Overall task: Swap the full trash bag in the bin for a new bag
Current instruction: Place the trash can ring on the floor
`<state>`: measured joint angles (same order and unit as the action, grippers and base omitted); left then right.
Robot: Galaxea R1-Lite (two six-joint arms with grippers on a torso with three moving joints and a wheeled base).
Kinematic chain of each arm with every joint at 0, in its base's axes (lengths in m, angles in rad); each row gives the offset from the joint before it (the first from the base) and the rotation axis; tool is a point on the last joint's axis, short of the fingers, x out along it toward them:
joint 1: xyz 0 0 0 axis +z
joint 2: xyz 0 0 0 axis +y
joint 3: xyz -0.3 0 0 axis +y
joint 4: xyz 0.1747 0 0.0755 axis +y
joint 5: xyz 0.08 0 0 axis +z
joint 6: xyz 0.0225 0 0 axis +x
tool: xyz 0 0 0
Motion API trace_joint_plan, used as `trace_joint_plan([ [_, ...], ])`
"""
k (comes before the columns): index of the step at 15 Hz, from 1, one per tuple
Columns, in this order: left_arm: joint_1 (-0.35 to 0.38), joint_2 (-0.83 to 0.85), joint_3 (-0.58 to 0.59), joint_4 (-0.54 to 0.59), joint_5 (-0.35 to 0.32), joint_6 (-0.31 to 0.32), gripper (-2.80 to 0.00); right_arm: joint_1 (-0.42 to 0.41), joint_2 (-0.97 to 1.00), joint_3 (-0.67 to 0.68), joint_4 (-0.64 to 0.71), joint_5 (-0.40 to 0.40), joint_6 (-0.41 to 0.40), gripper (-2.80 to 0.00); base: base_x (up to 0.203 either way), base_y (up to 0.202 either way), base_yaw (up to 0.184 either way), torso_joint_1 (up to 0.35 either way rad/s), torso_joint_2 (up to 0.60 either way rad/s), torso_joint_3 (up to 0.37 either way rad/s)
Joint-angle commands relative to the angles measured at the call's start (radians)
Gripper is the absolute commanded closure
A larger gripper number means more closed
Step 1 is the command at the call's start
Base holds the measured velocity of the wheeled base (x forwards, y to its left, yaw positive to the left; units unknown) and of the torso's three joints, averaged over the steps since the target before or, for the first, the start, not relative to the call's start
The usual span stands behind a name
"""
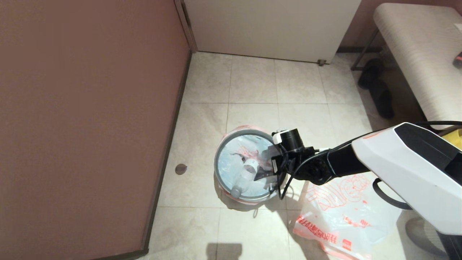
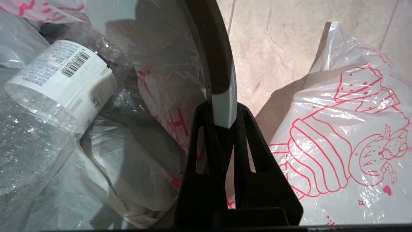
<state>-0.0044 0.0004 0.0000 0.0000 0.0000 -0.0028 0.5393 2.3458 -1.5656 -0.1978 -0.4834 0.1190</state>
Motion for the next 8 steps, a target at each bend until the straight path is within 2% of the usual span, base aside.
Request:
trace_joint_plan([
  [1, 0.000, 0.000, 0.000, 0.000, 0.000, 0.000, 0.00, 0.007, -0.029, 0.010, 0.001, -0.004, -0.001, 0.00, 0.000, 0.000, 0.000, 0.000, 0.00, 0.000],
  [6, 0.000, 0.000, 0.000, 0.000, 0.000, 0.000, 0.00, 0.018, -0.072, 0.014, 0.007, 0.006, -0.015, 0.00, 0.000, 0.000, 0.000, 0.000, 0.00, 0.000],
  [8, 0.000, 0.000, 0.000, 0.000, 0.000, 0.000, 0.00, 0.003, -0.018, 0.013, 0.011, 0.019, -0.015, 0.00, 0.000, 0.000, 0.000, 0.000, 0.00, 0.000],
])
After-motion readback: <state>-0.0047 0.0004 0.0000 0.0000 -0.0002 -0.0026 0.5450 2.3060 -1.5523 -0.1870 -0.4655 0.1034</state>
